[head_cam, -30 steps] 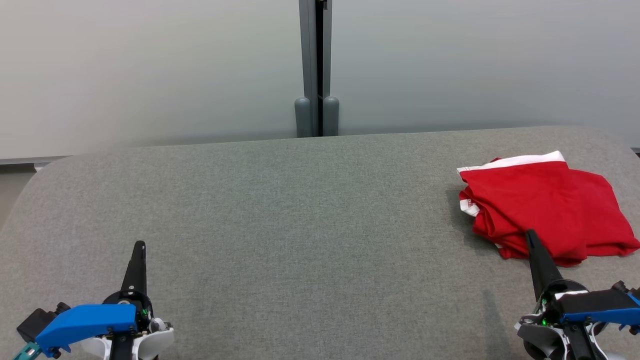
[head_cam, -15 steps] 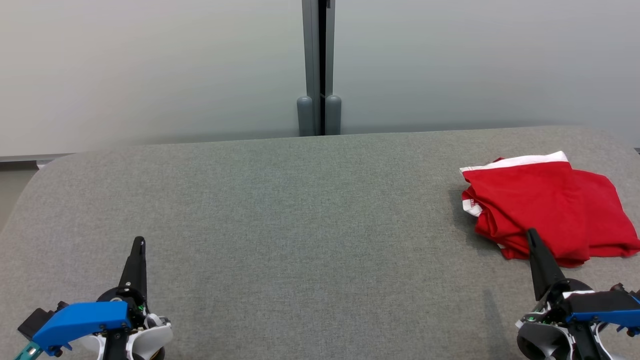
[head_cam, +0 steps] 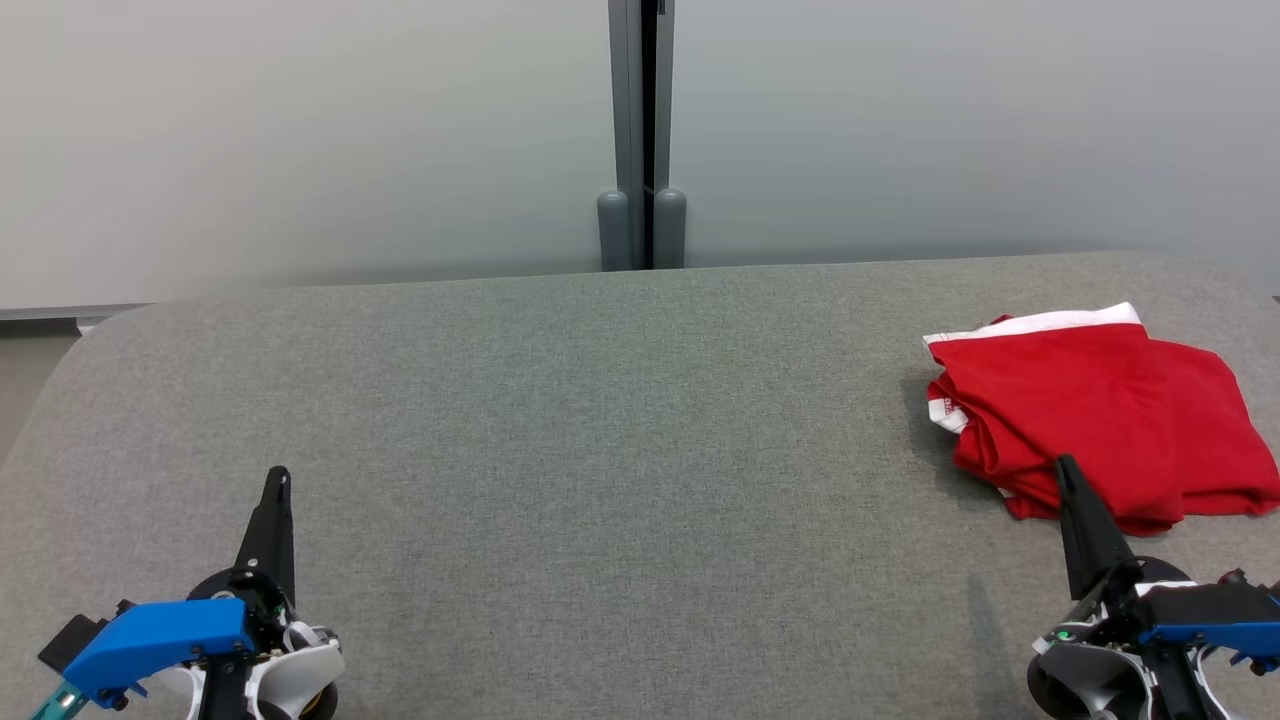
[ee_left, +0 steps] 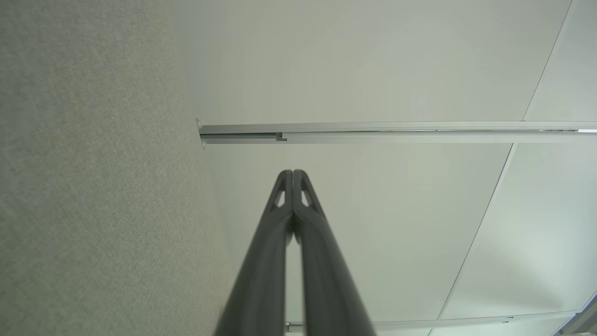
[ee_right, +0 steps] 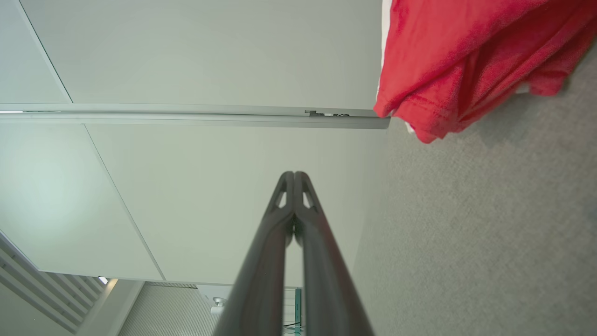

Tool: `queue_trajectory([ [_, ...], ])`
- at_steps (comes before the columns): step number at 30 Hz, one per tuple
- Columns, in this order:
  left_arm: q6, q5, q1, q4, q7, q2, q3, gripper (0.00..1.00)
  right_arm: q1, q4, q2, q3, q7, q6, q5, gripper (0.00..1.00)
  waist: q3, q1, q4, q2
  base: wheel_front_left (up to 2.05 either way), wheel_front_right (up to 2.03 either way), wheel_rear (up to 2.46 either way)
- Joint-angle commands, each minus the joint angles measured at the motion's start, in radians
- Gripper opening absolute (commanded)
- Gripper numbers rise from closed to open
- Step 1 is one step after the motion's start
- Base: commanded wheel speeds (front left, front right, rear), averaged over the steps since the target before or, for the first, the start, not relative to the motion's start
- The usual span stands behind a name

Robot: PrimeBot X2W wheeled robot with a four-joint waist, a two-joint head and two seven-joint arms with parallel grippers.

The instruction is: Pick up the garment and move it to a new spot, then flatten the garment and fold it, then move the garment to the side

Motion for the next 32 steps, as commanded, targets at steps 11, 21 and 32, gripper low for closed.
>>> queue_trajectory([
  [11, -0.009, -0.003, -0.009, -0.003, 0.004, -0.001, 0.003, 0.00, 0.012, -0.004, 0.002, -0.002, 0.003, 0.000, 0.002, 0.00, 0.000, 0.0000, 0.000, -0.0001, 0.00, 0.00, 0.00],
  [21, -0.009, -0.003, -0.009, -0.003, 0.004, -0.001, 0.003, 0.00, 0.012, -0.004, 0.002, -0.002, 0.003, 0.000, 0.002, 0.00, 0.000, 0.0000, 0.000, -0.0001, 0.00, 0.00, 0.00],
  [32, -0.009, -0.003, -0.009, -0.003, 0.004, -0.001, 0.003, 0.00, 0.012, -0.004, 0.002, -0.002, 0.003, 0.000, 0.002, 0.00, 0.000, 0.0000, 0.000, -0.0001, 0.00, 0.00, 0.00],
])
